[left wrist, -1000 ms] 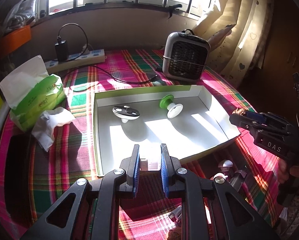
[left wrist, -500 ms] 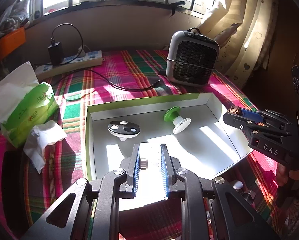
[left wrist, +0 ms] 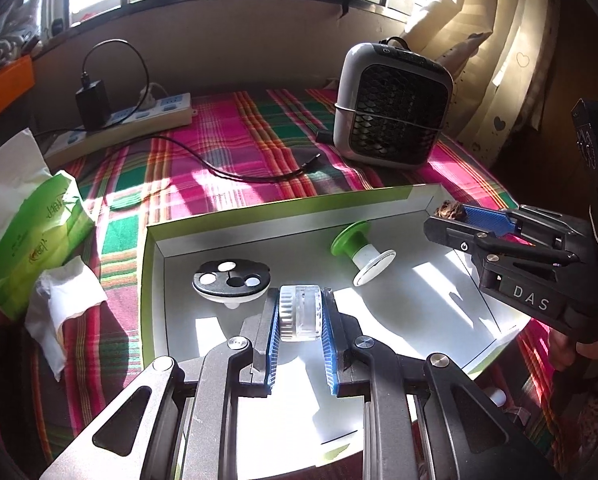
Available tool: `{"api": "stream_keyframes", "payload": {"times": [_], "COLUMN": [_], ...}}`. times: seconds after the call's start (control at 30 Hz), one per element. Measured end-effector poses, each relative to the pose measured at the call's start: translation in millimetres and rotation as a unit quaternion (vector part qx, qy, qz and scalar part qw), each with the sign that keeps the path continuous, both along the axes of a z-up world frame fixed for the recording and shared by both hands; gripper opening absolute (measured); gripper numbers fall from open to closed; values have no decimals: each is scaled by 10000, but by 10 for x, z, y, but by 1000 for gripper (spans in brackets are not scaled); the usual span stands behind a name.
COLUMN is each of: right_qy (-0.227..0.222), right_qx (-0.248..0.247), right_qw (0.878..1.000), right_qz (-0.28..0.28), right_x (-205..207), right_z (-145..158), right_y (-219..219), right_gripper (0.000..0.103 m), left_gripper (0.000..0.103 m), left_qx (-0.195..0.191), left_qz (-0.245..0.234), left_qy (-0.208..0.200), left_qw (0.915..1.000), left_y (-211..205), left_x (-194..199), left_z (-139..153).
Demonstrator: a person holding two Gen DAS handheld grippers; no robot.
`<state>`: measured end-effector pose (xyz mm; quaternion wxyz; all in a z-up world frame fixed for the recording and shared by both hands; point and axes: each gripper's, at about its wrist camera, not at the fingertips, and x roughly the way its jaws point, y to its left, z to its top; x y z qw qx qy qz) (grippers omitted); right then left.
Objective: Organize objects
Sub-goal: 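Carry white cylinder with left tool while right tool carries walnut into box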
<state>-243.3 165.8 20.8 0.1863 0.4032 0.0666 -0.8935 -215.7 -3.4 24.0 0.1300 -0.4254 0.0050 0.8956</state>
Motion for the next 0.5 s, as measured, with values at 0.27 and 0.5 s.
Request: {"api": "stream_keyframes", "payload": {"times": [0.27,0.5], "right_qy": [-89,-133], "right_qx": [72,119], "right_qw": [9999,9998], "right_qz": [86,118], "right_x": [-96,-137], "right_z": [-77,-117], "right_y": [-89,-116], "right_gripper": [34,34], "left_gripper": [16,16], "left_qx": [-82,-123], "left_qz": [-72,-74], "left_qy": [-94,-187], "left_qw": [9999,9997], "left_y": [85,108], "left_x": [-106,-162], "left_z": [-67,-123]}}
